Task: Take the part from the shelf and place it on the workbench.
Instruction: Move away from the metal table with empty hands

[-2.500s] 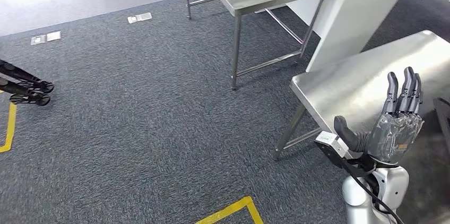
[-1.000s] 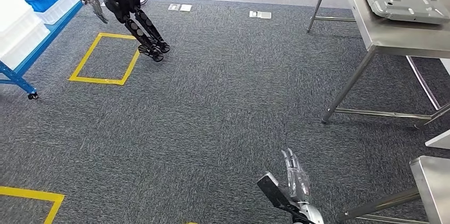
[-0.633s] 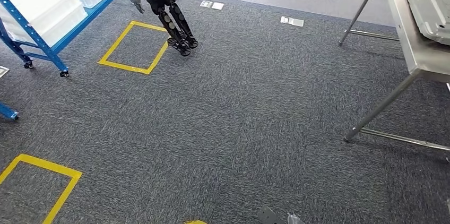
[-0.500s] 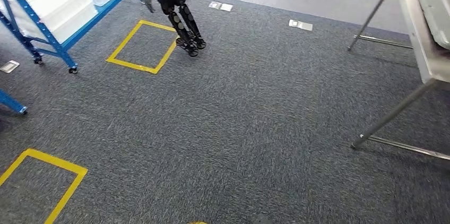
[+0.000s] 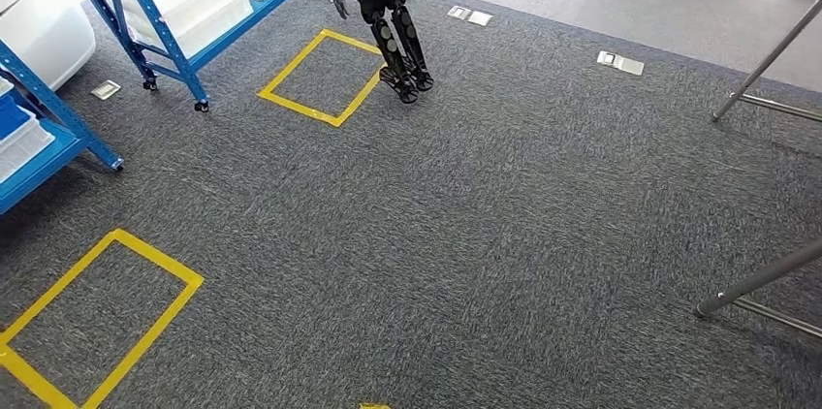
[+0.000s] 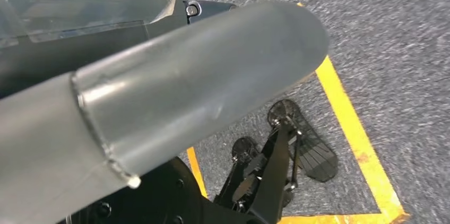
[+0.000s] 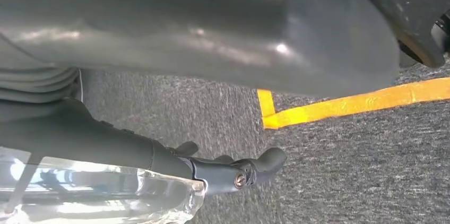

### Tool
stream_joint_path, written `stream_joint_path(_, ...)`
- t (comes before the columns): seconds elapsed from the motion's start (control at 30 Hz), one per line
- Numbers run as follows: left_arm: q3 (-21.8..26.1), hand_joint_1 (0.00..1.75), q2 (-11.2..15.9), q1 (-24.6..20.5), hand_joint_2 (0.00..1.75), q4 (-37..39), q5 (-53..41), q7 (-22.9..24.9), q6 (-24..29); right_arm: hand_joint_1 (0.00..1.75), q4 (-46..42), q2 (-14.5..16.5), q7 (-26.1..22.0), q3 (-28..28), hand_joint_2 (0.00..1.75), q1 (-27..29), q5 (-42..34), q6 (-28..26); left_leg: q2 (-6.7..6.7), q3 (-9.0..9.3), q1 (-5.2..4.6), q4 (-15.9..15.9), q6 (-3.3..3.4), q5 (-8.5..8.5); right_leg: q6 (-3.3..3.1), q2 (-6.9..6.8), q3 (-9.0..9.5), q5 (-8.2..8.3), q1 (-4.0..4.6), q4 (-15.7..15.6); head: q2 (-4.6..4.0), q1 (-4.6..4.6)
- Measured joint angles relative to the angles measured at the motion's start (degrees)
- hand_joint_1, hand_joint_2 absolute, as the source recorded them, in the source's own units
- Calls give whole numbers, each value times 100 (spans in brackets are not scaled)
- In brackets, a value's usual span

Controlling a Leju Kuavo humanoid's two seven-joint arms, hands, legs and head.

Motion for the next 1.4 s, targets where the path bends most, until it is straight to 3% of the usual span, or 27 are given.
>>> stream_joint_path(0.03, 0, 0, 2, 3, 0, 0, 0, 0, 1, 0, 3, 11, 2, -1, 0, 1, 0, 0, 158, -63, -1, 137, -25, -99, -52, -67, 18, 8, -14, -17, 0, -12)
stream_joint_path(0.1, -1, 0, 2, -10, 0, 0, 0, 0, 0, 0, 15, 26, 5, -2, 0, 19, -1, 0, 504, -355, 0, 759, -68, -458, -140, -228, 43, -4, -3, -30, 0, -31)
stream_joint_path(0.17, -2, 0, 1, -14, 0, 0, 0, 1, -1, 0, 33, 32, 8, -3, 0, 35, -1, 0, 599, -701, 30, 1445, -111, -737, -179, -403, 49, -22, 17, -30, 0, -36)
stream_joint_path(0.2, -2, 0, 1, -6, 0, 0, 0, 1, -1, 0, 39, 34, 10, -3, 0, 35, -1, 0, 620, -759, 48, 1553, -129, -728, -180, -481, 50, -30, 19, -29, 0, -38)
stream_joint_path(0.23, -2, 0, 2, 2, 0, 0, 0, 2, -1, 0, 42, 38, 10, -3, 0, 33, -1, 0, 650, -704, 65, 1449, -142, -623, -177, -551, 54, -37, 19, -29, 0, -39)
stream_joint_path(0.27, -2, 0, 4, 7, 0, 0, 0, 2, -1, 0, 44, 44, 10, -3, 0, 31, -1, 0, 708, -531, 78, 1132, -148, -445, -163, -614, 65, -48, 17, -28, 0, -41)
stream_joint_path(0.33, -2, 0, 5, -8, 0, -2, 0, 3, -2, 0, 45, 55, 10, -3, 0, 30, -1, 1, 966, -95, 77, 345, -136, -157, -109, -732, 104, -85, 42, -25, 0, -39)
stream_joint_path(0.4, -9, 0, 4, -33, 0, -4, -34, 24, -36, 0, 48, 57, 10, -4, 0, 27, 3, 29, 1092, 104, 41, -12, -89, -81, -37, -836, 143, -122, 84, -26, 0, -22)
stream_joint_path(0.47, -64, 0, 12, -38, 0, -4, -129, 94, -142, 0, 50, 57, 10, -4, 0, 10, 21, 71, 951, 96, -1, -21, -14, -72, 33, -943, 185, -139, 98, -42, 0, -11)
stream_joint_path(0.53, -142, 0, 21, -30, 0, -4, -205, 162, -260, 0, 50, 55, 11, -4, 0, -14, 44, 84, 817, 113, 4, -69, 76, -31, 84, -814, 160, -225, 67, 66, 0, -7)
stream_joint_path(0.57, -173, 0, 25, -34, 0, -4, -217, 176, -297, 0, 50, 53, 8, -5, 0, -19, 56, 85, 752, 122, 21, -93, 116, -6, 82, -666, 69, -345, 55, 280, 0, 4)
stream_joint_path(0.63, -221, 0, 29, -48, 0, -4, -225, 180, -334, 0, 55, 44, -7, -4, 0, -7, 93, 102, 607, 117, 33, -100, 156, 15, 43, -382, -282, -668, 34, 1012, 0, 23)
stream_joint_path(0.7, -253, 0, 31, -49, 0, -4, -219, 160, -363, 0, 66, 38, -25, -1, 0, 23, 134, 127, 431, 117, 26, -96, 163, 17, 65, -300, -584, -822, 34, 1576, 0, 24)
stream_joint_path(0.73, -260, 0, 33, -42, 0, -4, -208, 137, -402, 0, 70, 37, -29, 1, 0, 36, 145, 134, 342, 121, 24, -93, 162, 17, 106, -283, -603, -761, 34, 1564, 0, 26)
stream_joint_path(0.77, -262, 0, 36, -34, 0, -4, -199, 113, -436, 0, 72, 35, -31, 1, 0, 44, 144, 140, 258, 126, 24, -89, 160, 16, 156, -259, -522, -623, 30, 1343, 0, 25)
stream_joint_path(0.83, -279, 0, 42, -31, 0, -3, -257, 112, -235, 0, 75, 36, -31, -7, 0, 58, 93, 160, 101, 135, 18, -77, 136, 10, 219, -93, -188, -270, 9, 550, 0, 28)
stream_joint_path(0.9, -314, 0, 46, -34, 0, -1, -370, 200, 407, 0, 80, 61, -31, -37, 0, 84, 26, 175, -24, 128, 7, -65, 80, 1, 163, 49, 23, -89, 14, 59, 0, 27)
stream_joint_path(1.0, -337, 0, 75, 22, 0, 0, -343, 226, 771, 0, 85, 118, -37, -67, 0, 136, 14, 176, -106, 93, 19, -69, -14, 4, 23, -54, 64, -53, 19, 6, 0, 23)
stream_joint_path(1.07, -336, 0, 92, 42, 0, -2, -259, 101, 502, 0, 87, 147, -53, -69, 0, 161, 45, 173, 133, -23, 16, 154, -66, -157, -77, -176, 77, -32, -16, -22, 1, -5)
stream_joint_path(1.13, -334, 0, 91, 26, 0, -4, -172, -16, 209, 0, 89, 169, -80, -69, 0, 187, 74, 172, 474, -338, 18, 816, -114, -522, -161, -323, 82, -40, -1, -31, 1, -37)
stream_joint_path(1.2, -314, 0, 79, 20, 0, -6, -53, -90, -105, 0, 92, 178, -123, -69, 0, 215, 108, 185, 597, -651, 45, 1455, -156, -755, -196, -490, 86, -55, 20, -29, 0, -40)
stream_joint_path(1.23, -292, 0, 71, 24, 0, -7, 9, -116, -244, 0, 94, 179, -142, -69, 0, 220, 129, 195, 626, -684, 60, 1522, -172, -724, -201, -563, 89, -61, 24, -28, 0, -42)
stream_joint_path(1.27, -266, 0, 63, 27, 0, -7, 62, -138, -345, 0, 95, 185, -154, -69, 0, 219, 148, 208, 660, -602, 74, 1368, -181, -600, -199, -629, 96, -68, 26, -28, 0, -43)
stream_joint_path(1.33, -226, 0, 45, 17, 0, -8, 112, -172, -432, 0, 96, 201, -164, -69, 0, 210, 170, 237, 879, -191, 83, 618, -177, -258, -171, -742, 126, -91, 35, -25, 0, -49)
stream_joint_path(1.4, -211, 0, 21, -15, 0, -9, 123, -201, -485, 0, 96, 210, -175, -69, 0, 206, 182, 257, 1069, 106, 59, 67, -139, -93, -108, -852, 147, -133, 82, -18, 0, -41)
